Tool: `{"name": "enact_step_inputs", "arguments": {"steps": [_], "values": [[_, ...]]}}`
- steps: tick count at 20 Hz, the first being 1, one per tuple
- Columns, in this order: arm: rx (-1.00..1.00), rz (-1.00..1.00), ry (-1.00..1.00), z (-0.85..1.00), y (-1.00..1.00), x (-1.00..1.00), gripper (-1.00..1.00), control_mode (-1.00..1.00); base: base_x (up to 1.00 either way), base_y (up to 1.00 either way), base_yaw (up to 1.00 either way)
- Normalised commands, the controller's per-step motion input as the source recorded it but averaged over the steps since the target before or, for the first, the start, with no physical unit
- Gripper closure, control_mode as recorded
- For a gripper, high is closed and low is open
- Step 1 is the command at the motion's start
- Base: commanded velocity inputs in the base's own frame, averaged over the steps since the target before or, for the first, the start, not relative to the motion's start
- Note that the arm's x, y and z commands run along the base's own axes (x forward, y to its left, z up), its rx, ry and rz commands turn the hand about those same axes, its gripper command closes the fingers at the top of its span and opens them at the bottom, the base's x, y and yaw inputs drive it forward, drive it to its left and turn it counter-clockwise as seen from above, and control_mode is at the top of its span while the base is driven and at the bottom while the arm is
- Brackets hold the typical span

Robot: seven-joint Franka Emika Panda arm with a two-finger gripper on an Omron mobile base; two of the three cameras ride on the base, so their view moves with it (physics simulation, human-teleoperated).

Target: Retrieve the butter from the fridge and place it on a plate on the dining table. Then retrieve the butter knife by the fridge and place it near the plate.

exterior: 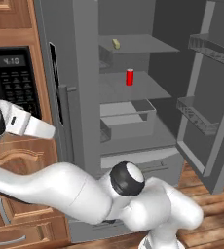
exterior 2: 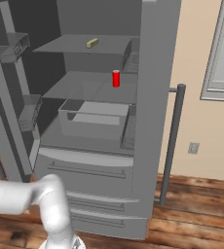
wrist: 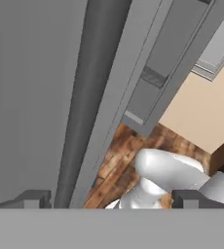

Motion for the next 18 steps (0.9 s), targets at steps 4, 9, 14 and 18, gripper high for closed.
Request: {"name": "enact_step_inputs", "arguments": {"steps": [4,9,14,18], "values": [[0.25,-0.01,-0.01,0.00,-0.72,-1.00,-1.00,-1.00,0.00,0.00,0.00],[0.43,0.00,0.00,0.05,-0.90,-1.00,-1.00,-1.00,0.00,0.00,0.00],[0.47,0.00,0.00,0.02,-0.79,-1.00,-1.00,-1.00,0.00,0.00,0.00],[0.54,0.04,0.00,0.02,-0.95,-1.00,-1.00,-1.00,0.00,0.00,0.00]]}}
